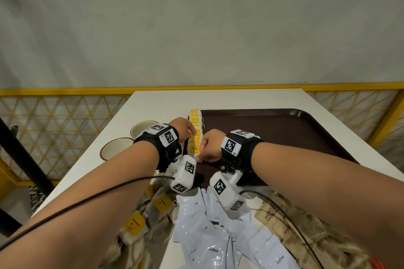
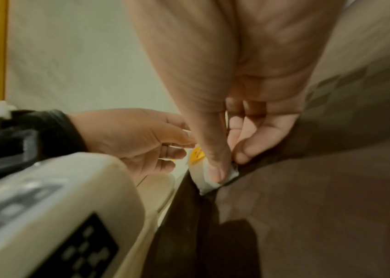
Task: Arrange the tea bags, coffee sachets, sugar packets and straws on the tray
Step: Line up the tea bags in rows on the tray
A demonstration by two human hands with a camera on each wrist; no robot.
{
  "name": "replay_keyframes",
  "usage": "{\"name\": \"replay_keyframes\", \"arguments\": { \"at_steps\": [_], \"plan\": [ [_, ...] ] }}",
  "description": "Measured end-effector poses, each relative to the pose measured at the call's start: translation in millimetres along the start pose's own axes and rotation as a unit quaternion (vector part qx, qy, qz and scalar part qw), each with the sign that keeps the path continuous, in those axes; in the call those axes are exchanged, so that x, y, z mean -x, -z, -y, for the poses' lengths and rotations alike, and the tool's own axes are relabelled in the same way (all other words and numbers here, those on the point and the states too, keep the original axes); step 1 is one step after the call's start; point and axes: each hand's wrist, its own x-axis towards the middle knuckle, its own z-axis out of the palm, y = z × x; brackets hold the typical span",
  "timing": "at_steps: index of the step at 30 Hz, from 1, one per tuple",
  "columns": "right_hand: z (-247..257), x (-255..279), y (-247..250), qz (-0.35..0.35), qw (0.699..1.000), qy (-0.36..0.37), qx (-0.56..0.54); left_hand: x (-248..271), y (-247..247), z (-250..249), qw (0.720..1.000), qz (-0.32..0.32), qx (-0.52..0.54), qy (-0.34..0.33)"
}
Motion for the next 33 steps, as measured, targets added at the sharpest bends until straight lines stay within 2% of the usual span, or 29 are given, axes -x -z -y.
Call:
{"name": "replay_keyframes", "arguments": {
  "at_steps": [5,13,17,27,33],
  "plan": [
    [-2.3,-4.4,-0.2,0.01,1.0,0.001,0.013,-7.7,-4.0,-3.5,1.0,0.005,-0.024,0.002],
    [-3.7,-6.2,0.2,0.011,1.0,-0.001,0.001,-17.3,-2.2,-9.0,0.993,0.035,-0.101,0.044],
    [-4.7,-6.6,-0.5,0.01,1.0,0.003,0.01,-19.0,-0.7,-10.0,0.991,0.021,-0.121,0.05],
    [-1.3,-3.7,0.8,0.017,1.0,-0.004,-0.006,-19.3,-1.2,-6.0,0.992,0.062,-0.095,0.058],
    [-0.8,-3.4,3.6,0.008,1.0,-0.013,-0.014,-10.8,0.4,-8.3,0.996,0.021,-0.068,0.052]
  ]
}}
